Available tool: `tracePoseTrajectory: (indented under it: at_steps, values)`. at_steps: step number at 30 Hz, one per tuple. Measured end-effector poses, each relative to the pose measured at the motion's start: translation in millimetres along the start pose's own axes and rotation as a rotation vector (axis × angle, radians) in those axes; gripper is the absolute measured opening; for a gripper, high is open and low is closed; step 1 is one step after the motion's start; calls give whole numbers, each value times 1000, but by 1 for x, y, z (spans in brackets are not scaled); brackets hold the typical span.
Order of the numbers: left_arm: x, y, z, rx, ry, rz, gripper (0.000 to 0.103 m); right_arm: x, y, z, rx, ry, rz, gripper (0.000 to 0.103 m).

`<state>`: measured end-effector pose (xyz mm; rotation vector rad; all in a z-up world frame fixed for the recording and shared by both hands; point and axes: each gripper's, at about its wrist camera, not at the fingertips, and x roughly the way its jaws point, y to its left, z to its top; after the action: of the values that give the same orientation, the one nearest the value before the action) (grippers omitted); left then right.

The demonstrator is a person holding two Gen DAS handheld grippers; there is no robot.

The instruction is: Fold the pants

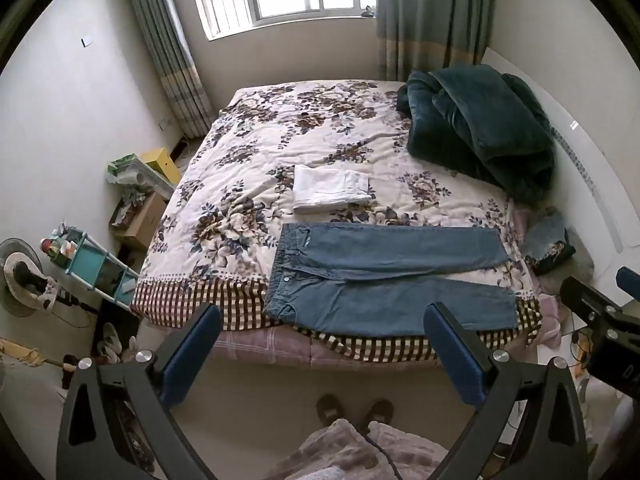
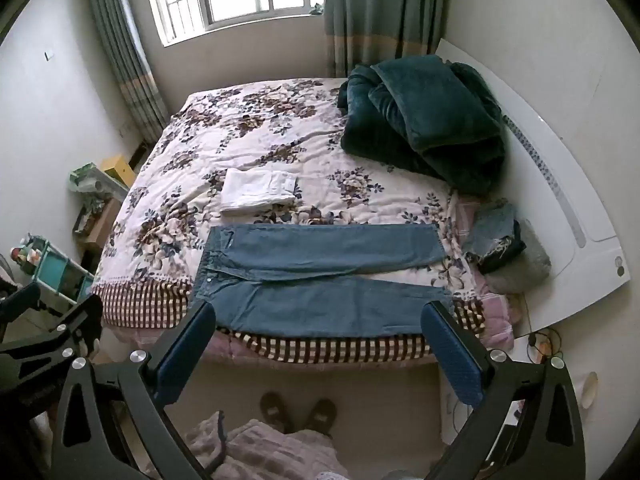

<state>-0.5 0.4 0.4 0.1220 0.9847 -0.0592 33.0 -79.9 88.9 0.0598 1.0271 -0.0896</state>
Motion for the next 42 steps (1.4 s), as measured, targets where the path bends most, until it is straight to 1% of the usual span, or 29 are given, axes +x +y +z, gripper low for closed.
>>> tracePoseTrajectory:
  at_steps: [10,15,17,19,25,42]
  values:
    - [-1,-1,1,5,0,4,103,-2,-5,-1,-1,-2,8,103]
    - [-10,-12,12,6,-8,7,103,-3,-6,-2,0,-8,5,103]
    - [-7,-10,11,6,-13,3,103,-1,-6,0,2,-9,5,103]
    - [-7,-5,10,5,-20,-1,103,-6,-5,1,5,-14,4,103]
    - [-9,-5,13,4,-30,-2,103,-17,-10,3,5,-26,9,103]
    - [-16,0,15,-5,-40,-3,103,-20,-4,7,-11,-16,5,103]
